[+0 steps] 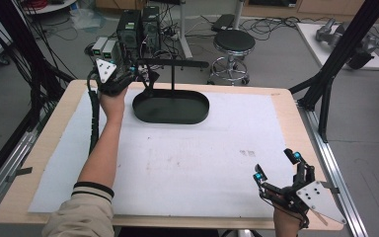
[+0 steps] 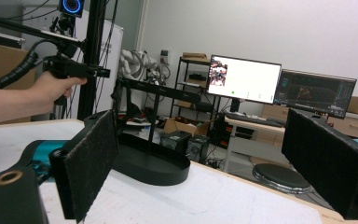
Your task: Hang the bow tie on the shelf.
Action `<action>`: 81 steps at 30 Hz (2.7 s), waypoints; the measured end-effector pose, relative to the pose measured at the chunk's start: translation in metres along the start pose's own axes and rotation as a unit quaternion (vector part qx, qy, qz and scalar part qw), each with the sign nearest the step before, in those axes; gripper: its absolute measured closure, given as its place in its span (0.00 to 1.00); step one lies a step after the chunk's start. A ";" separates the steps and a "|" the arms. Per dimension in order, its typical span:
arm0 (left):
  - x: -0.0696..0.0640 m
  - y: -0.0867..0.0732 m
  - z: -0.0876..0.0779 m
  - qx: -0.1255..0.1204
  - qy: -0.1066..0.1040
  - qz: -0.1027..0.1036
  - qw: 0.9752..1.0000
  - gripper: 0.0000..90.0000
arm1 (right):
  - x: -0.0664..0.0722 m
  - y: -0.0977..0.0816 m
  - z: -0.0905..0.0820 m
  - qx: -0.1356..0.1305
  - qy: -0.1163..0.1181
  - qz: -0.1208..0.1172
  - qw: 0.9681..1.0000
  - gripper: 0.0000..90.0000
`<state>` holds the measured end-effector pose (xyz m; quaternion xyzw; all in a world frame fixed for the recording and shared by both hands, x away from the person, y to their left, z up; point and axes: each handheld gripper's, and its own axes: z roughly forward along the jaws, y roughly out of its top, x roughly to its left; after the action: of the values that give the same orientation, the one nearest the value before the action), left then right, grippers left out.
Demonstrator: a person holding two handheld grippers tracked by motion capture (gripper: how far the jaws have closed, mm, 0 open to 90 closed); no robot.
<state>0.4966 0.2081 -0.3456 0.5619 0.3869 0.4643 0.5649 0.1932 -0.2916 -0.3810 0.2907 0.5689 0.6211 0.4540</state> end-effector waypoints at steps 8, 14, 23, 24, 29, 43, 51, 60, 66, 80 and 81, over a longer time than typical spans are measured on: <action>0.008 0.024 -0.047 -0.004 -0.019 -0.038 0.999 0.25 | 0.000 -0.001 0.000 -0.003 -0.002 0.002 1.000 0.11; 0.006 0.037 -0.104 -0.022 -0.022 -0.050 0.998 0.22 | -0.003 -0.004 -0.001 0.001 -0.006 0.002 1.000 0.11; 0.001 0.042 -0.189 -0.026 -0.003 -0.019 0.999 0.14 | -0.011 -0.008 -0.005 0.011 -0.020 0.021 1.000 0.11; 0.002 0.040 -0.198 -0.025 -0.004 -0.023 0.999 0.13 | -0.012 -0.009 -0.006 0.012 -0.021 0.021 0.999 0.11; 0.010 0.029 -0.238 -0.019 0.007 -0.030 0.999 0.09 | -0.016 -0.014 -0.008 0.017 -0.029 0.029 0.999 0.11; 0.036 -0.012 -0.302 0.000 -0.003 -0.037 0.999 0.07 | -0.017 -0.020 -0.006 0.030 -0.028 0.056 0.998 0.11; 0.049 -0.031 -0.318 -0.012 -0.011 -0.048 0.999 0.07 | -0.019 -0.023 -0.007 0.034 -0.035 0.059 0.997 0.11; 0.049 -0.050 -0.317 0.005 -0.017 -0.051 0.999 0.07 | -0.020 -0.024 -0.008 0.036 -0.041 0.063 0.996 0.11; 0.045 -0.051 -0.314 0.002 -0.023 -0.046 0.999 0.07 | -0.020 -0.022 -0.009 0.032 -0.043 0.064 0.997 0.11; 0.044 -0.051 -0.313 0.005 -0.028 -0.042 0.999 0.07 | -0.018 -0.022 -0.009 0.037 -0.041 0.062 0.997 0.11; 0.044 -0.051 -0.313 0.005 -0.029 -0.042 0.999 0.07 | -0.018 -0.022 -0.009 0.037 -0.041 0.062 0.997 0.11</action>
<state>0.2132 0.3392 -0.4144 0.5612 0.3965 0.4217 0.5916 0.1979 -0.3128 -0.4014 0.3667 0.5536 0.6141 0.4266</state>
